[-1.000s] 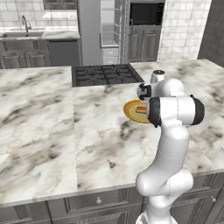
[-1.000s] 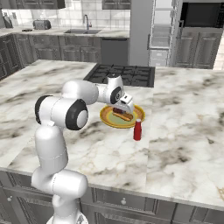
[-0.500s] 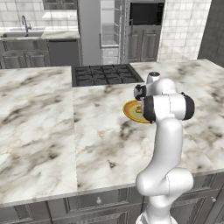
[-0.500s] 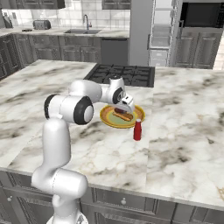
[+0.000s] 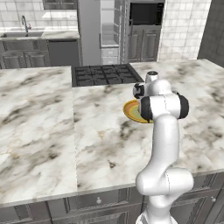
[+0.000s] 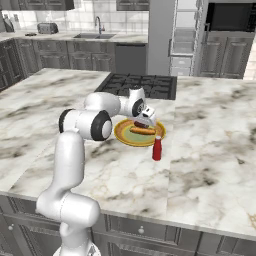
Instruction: Move the hot dog bun to the plate on the dining table and place the condiment next to that plate. Then navigate to the fridge and take the sausage and place it on the plate as well.
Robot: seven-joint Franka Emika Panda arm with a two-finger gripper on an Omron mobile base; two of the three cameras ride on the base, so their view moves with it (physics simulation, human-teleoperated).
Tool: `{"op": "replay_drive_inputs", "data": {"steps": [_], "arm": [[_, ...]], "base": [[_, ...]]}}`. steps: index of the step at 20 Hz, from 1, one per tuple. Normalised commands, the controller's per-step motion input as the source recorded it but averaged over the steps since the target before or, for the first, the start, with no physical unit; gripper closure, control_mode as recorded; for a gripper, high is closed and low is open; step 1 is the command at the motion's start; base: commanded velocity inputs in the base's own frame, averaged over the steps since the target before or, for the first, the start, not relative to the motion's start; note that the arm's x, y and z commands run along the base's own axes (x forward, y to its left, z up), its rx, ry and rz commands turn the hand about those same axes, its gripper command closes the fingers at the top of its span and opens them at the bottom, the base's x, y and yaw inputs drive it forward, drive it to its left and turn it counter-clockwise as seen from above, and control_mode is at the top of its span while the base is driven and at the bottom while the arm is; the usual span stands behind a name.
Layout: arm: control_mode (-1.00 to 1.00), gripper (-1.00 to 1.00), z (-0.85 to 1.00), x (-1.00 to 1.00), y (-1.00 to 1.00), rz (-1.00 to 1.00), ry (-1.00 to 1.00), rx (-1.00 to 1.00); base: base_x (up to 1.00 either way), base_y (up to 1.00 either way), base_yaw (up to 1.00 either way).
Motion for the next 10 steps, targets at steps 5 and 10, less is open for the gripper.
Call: {"op": "replay_drive_inputs", "data": {"steps": [5, 10], "arm": [[-1.0, -1.0, -0.33, -0.32, 0.02, 0.0, -0.04, 0.0], [-1.0, -1.0, -0.25, -0.31, 0.21, 0.0, -0.04, 0.0]], "base": [[0.0, 0.0, 0.0], [0.0, 0.0, 0.0]]}}
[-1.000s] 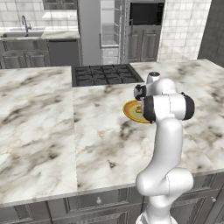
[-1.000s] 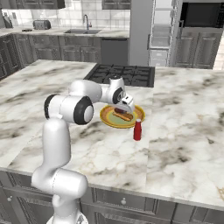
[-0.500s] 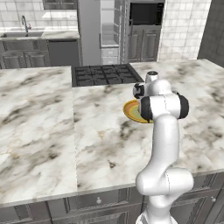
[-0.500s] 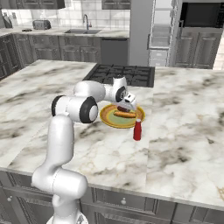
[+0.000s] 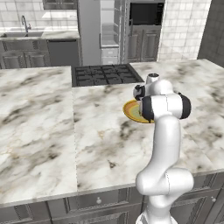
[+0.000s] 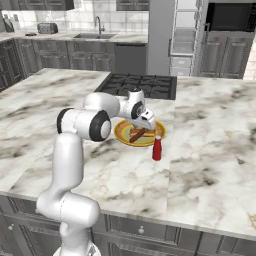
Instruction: Move the hot dog bun to the plate on the dining table and place the condiment next to that plate. Then navigate to the fridge and take the sausage and place it on the plate as well.
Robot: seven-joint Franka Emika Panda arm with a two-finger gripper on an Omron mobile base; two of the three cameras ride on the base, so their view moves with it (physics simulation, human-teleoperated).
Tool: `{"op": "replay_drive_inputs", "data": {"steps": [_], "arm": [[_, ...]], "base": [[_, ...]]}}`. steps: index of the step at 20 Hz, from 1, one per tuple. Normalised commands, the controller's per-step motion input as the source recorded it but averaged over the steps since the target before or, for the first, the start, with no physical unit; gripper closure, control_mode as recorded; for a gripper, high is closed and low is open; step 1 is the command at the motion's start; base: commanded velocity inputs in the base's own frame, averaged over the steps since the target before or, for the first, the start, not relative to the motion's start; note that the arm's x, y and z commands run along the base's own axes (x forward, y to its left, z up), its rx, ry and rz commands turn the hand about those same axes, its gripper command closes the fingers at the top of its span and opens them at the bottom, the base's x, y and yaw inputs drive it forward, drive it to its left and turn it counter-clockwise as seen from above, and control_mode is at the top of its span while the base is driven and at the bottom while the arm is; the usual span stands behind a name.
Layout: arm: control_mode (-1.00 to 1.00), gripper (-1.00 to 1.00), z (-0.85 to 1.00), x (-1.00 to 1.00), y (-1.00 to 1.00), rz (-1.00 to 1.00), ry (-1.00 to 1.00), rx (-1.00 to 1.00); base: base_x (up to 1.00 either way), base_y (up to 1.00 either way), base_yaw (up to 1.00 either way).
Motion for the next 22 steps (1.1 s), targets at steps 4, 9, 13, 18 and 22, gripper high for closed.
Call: {"op": "replay_drive_inputs", "data": {"steps": [4, 9, 13, 18, 22], "arm": [[-1.0, -1.0, -0.04, -0.01, 0.24, -0.03, 0.0, 0.0], [-1.0, -1.0, 0.36, -0.01, 0.05, -0.07, -0.03, 0.0], [-1.0, -1.0, 0.64, -0.21, 0.0, -0.07, -0.1, 0.0], [-1.0, -1.0, 0.63, -0.43, 0.01, -0.08, -0.1, 0.0], [-1.0, -1.0, 0.59, -0.7, 0.17, -0.08, -0.12, 0.0]], "base": [[0.0, 0.0, 0.0], [0.0, 0.0, 0.0], [0.0, 0.0, 0.0], [0.0, 0.0, 0.0], [0.0, 0.0, 0.0]]}}
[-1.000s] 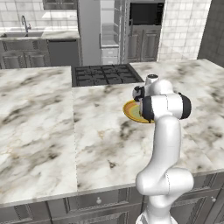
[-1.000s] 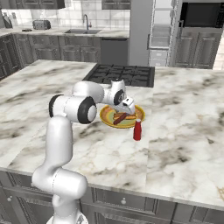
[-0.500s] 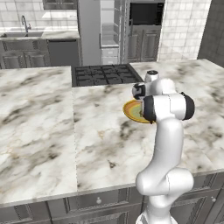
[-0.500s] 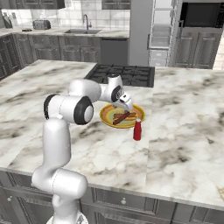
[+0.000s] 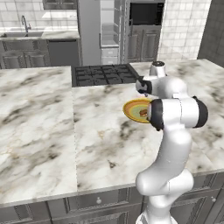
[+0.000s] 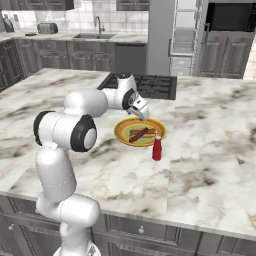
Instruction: Move the hot dog bun to the plate on the dining table and place the condiment next to that plate. Then navigate to the fridge and take the sausage and place it on the plate as well.
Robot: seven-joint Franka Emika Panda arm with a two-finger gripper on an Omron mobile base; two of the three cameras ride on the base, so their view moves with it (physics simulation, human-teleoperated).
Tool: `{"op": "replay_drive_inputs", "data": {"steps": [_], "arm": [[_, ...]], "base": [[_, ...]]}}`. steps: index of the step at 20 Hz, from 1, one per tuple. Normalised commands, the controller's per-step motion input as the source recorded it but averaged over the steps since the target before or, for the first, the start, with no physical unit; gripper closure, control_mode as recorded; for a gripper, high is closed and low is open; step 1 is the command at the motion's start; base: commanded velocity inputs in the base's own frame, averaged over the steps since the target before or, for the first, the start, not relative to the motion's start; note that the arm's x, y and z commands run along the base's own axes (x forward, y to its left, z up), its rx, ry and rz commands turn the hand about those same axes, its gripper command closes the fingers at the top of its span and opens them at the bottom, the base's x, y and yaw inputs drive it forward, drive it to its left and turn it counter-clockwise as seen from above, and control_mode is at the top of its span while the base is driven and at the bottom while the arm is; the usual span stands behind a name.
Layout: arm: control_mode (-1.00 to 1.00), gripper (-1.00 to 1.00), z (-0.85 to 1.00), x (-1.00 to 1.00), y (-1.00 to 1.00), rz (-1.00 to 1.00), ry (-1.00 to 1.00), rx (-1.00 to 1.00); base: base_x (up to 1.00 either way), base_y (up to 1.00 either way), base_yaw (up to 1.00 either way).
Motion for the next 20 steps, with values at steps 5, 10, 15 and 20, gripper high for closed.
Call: {"op": "replay_drive_inputs", "data": {"steps": [5, 10, 15, 20], "arm": [[-1.0, -1.0, 0.63, -0.74, 0.45, -0.02, -0.14, -0.04], [-1.0, -1.0, 0.75, -0.75, 0.55, 0.0, -0.12, -0.09], [-1.0, -1.0, 0.81, -0.77, 0.49, 0.0, -0.11, -0.1], [-1.0, -1.0, 0.9, -0.64, 0.37, 0.0, -0.08, -0.12]], "base": [[0.0, 0.0, 0.0], [0.0, 0.0, 0.0], [0.0, 0.0, 0.0], [0.0, 0.0, 0.0]]}}
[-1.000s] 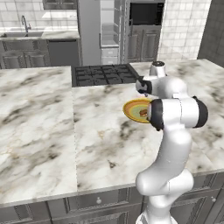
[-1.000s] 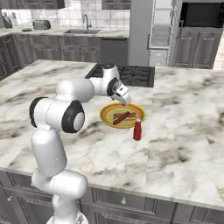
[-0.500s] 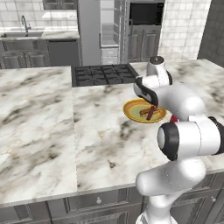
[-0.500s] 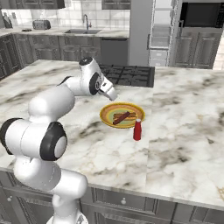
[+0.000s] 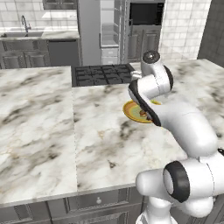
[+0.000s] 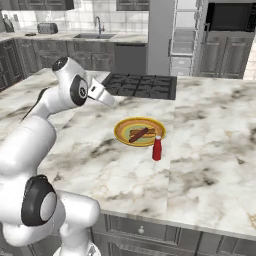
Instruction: Move the hot dog bun to the plate on the dining table and place the condiment next to that plate. Then navigate to the fridge and take the sausage and place it on the plate as well.
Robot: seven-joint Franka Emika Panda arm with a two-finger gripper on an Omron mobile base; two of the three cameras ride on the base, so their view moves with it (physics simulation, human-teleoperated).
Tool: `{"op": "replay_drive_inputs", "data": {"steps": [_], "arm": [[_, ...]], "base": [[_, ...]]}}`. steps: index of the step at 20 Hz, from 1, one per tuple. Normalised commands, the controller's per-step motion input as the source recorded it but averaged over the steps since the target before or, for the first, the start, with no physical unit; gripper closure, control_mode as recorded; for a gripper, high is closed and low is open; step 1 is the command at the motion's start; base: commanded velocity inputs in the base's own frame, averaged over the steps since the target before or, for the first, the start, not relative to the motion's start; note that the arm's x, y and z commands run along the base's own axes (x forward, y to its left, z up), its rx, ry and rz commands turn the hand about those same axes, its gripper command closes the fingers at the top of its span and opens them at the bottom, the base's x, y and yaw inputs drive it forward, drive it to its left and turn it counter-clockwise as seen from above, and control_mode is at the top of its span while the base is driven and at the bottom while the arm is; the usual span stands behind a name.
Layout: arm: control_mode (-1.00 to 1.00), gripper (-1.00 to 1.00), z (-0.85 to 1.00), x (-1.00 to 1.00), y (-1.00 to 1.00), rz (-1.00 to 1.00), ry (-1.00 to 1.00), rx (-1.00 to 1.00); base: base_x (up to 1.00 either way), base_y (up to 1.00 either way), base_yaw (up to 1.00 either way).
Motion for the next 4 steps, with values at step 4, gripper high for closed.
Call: {"op": "replay_drive_inputs", "data": {"steps": [4], "arm": [[-1.0, -1.0, 0.85, -0.64, 0.22, 0.03, -0.06, -0.09]], "base": [[0.0, 0.0, 0.0]]}}
